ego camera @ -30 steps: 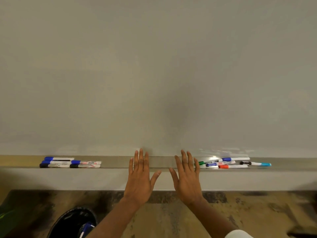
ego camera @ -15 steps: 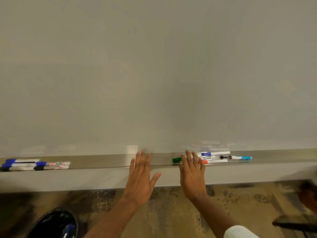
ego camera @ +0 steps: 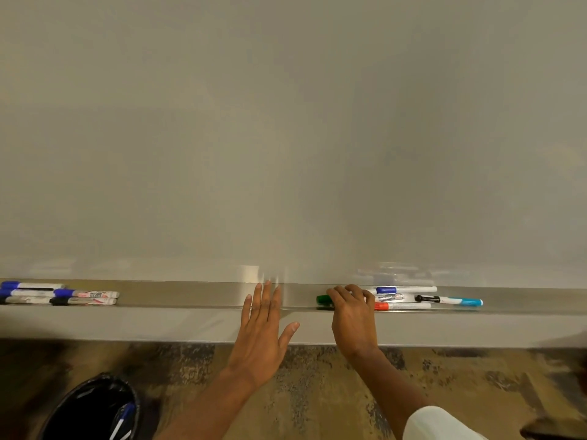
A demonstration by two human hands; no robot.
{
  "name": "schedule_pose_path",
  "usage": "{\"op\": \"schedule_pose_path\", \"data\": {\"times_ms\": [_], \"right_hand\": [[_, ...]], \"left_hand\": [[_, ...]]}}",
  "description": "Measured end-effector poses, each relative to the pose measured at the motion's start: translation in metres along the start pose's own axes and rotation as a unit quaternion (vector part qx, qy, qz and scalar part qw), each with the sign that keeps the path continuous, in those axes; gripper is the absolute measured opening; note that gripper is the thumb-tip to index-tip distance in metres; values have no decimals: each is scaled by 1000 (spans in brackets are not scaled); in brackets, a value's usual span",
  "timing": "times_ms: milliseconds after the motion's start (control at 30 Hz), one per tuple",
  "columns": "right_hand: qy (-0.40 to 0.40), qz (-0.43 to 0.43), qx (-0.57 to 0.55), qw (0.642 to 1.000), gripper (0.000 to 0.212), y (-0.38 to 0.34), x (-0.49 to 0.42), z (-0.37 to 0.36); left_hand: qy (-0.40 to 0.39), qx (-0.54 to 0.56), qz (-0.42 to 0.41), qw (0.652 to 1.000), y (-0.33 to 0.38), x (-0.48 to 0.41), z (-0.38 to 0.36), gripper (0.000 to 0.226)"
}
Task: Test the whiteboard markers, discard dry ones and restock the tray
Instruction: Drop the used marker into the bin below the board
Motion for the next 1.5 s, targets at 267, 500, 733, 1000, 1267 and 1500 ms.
{"op": "schedule_pose_path", "data": {"times_ms": [267, 500, 733, 1000, 1267, 1500], "right_hand": [[20, 17, -9, 1000, 38, -1, -9, -4], [70, 80, -48, 993, 43, -26, -9, 5], [151, 35, -285, 946, 30, -70, -10, 65], [41, -102, -678, 727, 26, -132, -10, 137], [-52, -74, -764, 639, 24, -197, -4, 219], [-147, -52, -799, 582, 34, -251, -2, 264]], "left_hand": [[7, 18, -4, 1000, 4, -2, 1, 76], [84, 108, -22, 990, 9, 0, 27, 63], [162, 437, 89, 880, -4, 5, 96, 42], [119, 633, 108, 757, -6, 5, 191, 28], [28, 709, 18, 704, 2, 22, 275, 32], [-22, 734, -42, 678, -1, 40, 335, 33]]}}
Point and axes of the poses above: each hand's wrist, its own x-axis away from the middle knuckle, its own z-axis out of the back of the hand, y = z × x, the point moved 9 cm from there along -x, towards the middle knuckle, and after that the axes turned 1 degree about z, right-handed, at the moved point
